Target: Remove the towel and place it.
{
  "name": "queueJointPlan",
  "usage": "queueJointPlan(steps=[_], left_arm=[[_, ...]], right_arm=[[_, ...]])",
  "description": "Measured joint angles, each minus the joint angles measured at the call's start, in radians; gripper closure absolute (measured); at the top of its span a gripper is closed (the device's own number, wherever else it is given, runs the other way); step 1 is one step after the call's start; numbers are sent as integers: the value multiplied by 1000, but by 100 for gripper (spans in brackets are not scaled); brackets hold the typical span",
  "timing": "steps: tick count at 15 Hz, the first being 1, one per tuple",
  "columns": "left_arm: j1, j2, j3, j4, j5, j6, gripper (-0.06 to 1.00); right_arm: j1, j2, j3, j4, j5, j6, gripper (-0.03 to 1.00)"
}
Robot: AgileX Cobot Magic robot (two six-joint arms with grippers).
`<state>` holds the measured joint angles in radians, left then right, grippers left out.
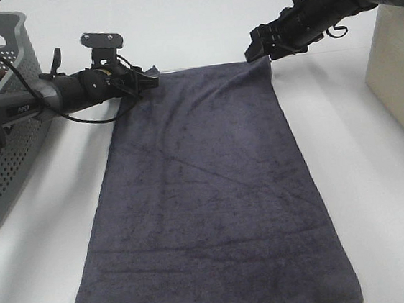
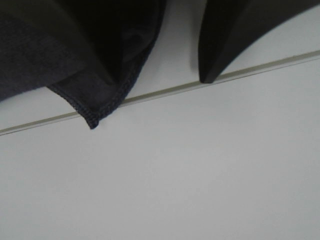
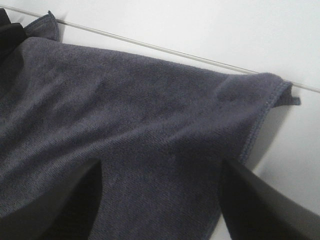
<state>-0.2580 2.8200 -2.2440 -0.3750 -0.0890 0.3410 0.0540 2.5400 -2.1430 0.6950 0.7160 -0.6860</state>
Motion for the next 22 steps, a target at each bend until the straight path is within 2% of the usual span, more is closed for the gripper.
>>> queueJointPlan(steps=[4,5,13,15,16,19,21,22], left_arm=[[-1,0,0,11,12,0,88],[-2,0,0,11,10,0,93],[-10,-17,0,6,-124,0,93],[-10,-17,0,-29,-124,0,86],[-10,-17,0,-37,-125,0,78],[-9,-17,0,-43,-166,0,41],[-9,-19,0,-44,-211,0,30],[-9,-47,0,-44,-168,0,28]], right_arm=[[0,0,0,-16,1,0,34],[0,0,0,-16,1,0,35],[0,0,0,-42,2,0,35],[0,0,0,-43,2,0,35],[0,0,0,-43,2,0,35],[0,0,0,-43,4,0,35],[0,-1,0,-48,16,0,35],[0,-11,0,-84,38,14,34]])
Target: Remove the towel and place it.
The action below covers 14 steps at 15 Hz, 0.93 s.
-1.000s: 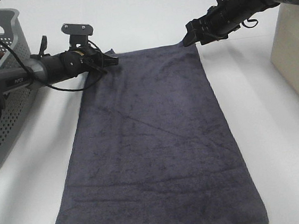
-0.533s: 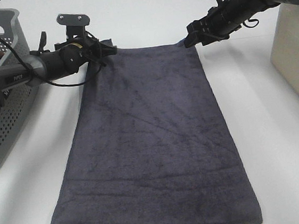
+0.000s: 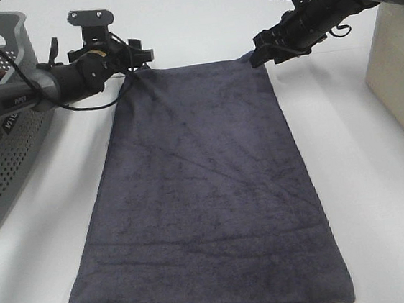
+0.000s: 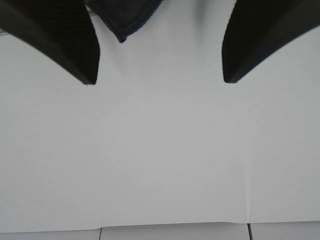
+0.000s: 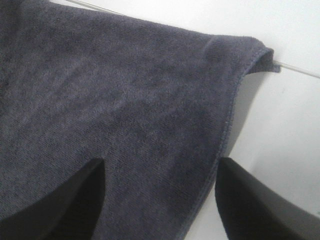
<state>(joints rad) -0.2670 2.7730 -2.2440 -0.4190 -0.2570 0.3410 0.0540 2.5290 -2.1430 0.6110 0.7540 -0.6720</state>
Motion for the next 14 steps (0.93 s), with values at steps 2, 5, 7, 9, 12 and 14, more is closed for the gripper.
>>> queueJointPlan(steps=[2,5,7,9,12,14], left_arm=[[6,-90,0,0,224,0,21],[12,-245,0,13,552,0,11],[25,-375,0,42,796,0,10],[41,-440,0,59,914,-27,10],[137,-549,0,153,1110,-204,10],[217,-600,0,255,1242,-288,10]], right_arm=[[0,-47,0,-66,35,70,26],[0,-148,0,-137,72,174,18],[0,-252,0,-196,158,234,17],[0,-314,0,-243,230,297,17],[0,-422,0,-394,333,443,17],[-1,-479,0,-463,401,505,17]])
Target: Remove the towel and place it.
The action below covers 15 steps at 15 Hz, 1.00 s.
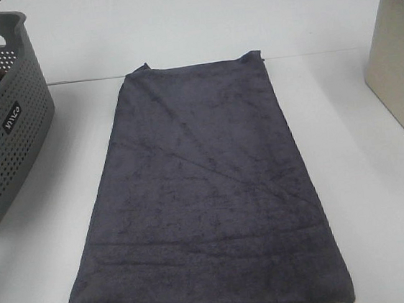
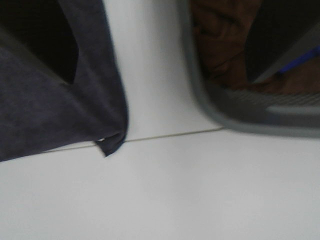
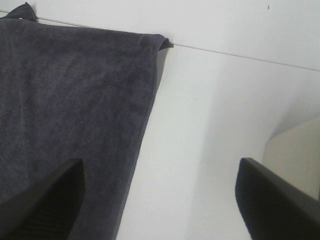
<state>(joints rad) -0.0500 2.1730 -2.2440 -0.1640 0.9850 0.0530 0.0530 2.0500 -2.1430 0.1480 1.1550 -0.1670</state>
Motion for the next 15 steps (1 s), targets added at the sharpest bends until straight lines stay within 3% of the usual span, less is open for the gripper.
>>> queueJointPlan(steps=[3,4,7,10,15], left_arm=[[54,-47,0,124,208,-43,10],[54,-57,0,164,222,-44,10],[54,-139,102,164,224,-44,10],[69,-340,414,164,214,-45,10],[73,-907,1002,170,28,-92,10]], right_arm=[[0,-61,0,-3,57,35,17],[0,-78,4,-5,61,41,17],[0,-181,74,-9,62,61,18],[0,-396,290,-29,61,71,19],[0,-907,753,-38,63,86,19]])
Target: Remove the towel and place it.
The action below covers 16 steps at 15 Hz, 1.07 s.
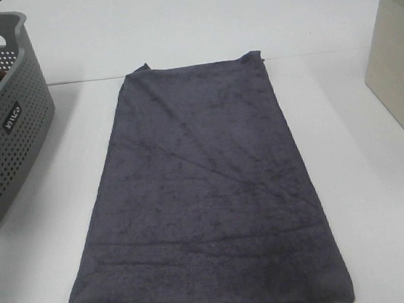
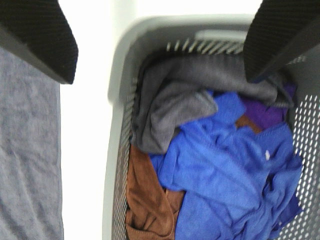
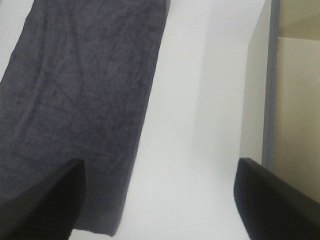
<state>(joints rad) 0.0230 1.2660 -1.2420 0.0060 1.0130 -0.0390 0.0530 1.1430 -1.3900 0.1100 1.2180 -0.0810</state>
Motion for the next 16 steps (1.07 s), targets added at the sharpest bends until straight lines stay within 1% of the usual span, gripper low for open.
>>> queueJointPlan(steps=[2,6,9,11,12,13,14,15,16], left_arm=[[0,-209,141,24,-10,-3,10],[0,-595,325,40,-9,-8,10],[0,-856,456,47,-5,7,10],[0,-1013,525,48,41,49,10],[0,-1086,554,49,84,57,10],[0,-1207,587,49,145,61,10],[0,-1253,597,49,160,63,10],[0,-1253,597,49,160,63,10],[0,-1269,606,45,180,64,10]], right_arm=[[0,-195,136,-4,0,0,19],[0,-569,359,-12,1,0,19],[0,-787,507,-43,1,0,19],[0,-908,600,-58,2,0,19],[0,-959,643,-58,2,0,19],[0,-1058,721,-58,2,-2,19],[0,-1108,760,-58,-2,-2,19],[0,-1108,760,-58,-2,-2,19],[0,-1139,796,-58,-14,-2,19]])
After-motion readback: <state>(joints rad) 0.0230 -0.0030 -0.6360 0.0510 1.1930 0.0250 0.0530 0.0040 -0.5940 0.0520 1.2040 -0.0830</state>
